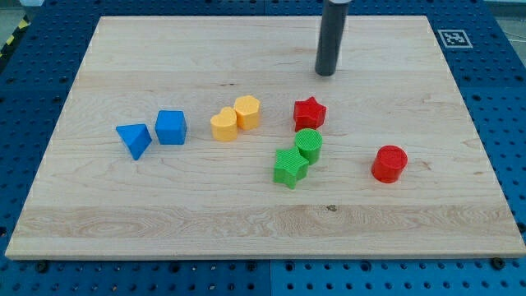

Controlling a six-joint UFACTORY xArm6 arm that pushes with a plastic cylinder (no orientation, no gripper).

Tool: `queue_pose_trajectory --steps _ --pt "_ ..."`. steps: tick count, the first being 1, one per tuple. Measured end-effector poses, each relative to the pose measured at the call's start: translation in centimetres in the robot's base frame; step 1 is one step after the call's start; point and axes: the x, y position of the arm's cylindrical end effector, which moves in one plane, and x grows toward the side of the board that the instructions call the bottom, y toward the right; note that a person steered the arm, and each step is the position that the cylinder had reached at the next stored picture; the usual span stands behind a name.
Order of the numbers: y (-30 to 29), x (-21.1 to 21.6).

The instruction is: Place red star to the top right of the green circle

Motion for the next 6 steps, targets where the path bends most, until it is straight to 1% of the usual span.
queue_pose_trajectory --steps 1,2,4,5,6 --pt "1.2 2.9" --pt "0.7 3.9" --pt "-4.3 3.9" --pt "-5.9 4.9" --pt "-5.4 7.5"
